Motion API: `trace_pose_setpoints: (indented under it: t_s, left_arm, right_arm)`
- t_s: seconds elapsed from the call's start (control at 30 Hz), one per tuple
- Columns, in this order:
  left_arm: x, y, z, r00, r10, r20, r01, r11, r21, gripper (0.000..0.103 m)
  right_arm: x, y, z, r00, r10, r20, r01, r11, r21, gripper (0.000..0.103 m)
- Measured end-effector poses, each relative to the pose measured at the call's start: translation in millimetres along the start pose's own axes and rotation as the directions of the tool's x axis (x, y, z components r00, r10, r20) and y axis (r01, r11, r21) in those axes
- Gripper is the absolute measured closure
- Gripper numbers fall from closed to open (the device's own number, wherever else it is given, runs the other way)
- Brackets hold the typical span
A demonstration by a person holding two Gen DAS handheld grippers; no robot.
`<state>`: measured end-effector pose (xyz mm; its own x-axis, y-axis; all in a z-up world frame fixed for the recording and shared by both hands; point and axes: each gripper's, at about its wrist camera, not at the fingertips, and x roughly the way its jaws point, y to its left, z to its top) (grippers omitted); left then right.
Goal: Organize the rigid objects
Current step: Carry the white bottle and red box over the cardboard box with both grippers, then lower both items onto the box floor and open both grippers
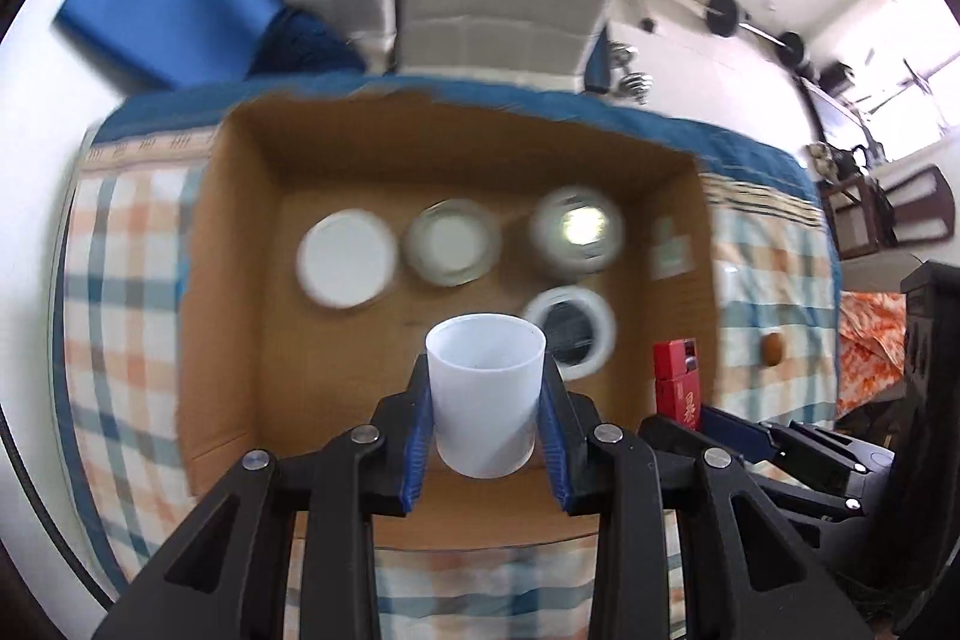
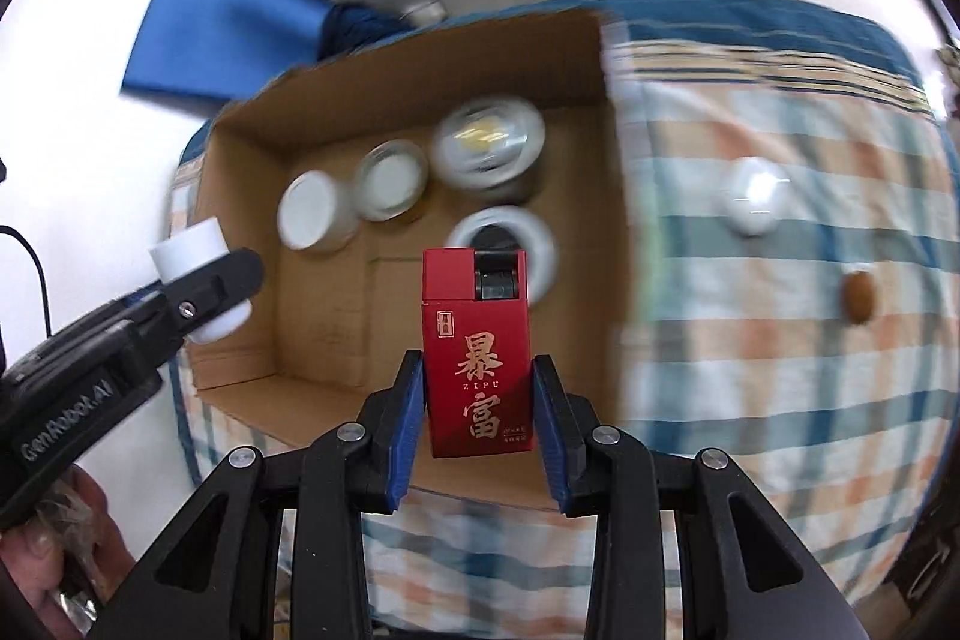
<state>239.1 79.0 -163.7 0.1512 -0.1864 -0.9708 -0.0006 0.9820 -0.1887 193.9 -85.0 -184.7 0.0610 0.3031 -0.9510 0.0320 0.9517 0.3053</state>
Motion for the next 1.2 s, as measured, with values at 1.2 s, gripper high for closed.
trace_pose_setpoints:
  t_s: [1.2]
  left_arm:
    - [141,73,4,0.954,0.022,-0.3,-0.043,0.997,-0.063,0.073]
  right_arm:
    - [178,58,29,0.975,-0.146,-0.166,0.144,0.989,-0.021,0.066]
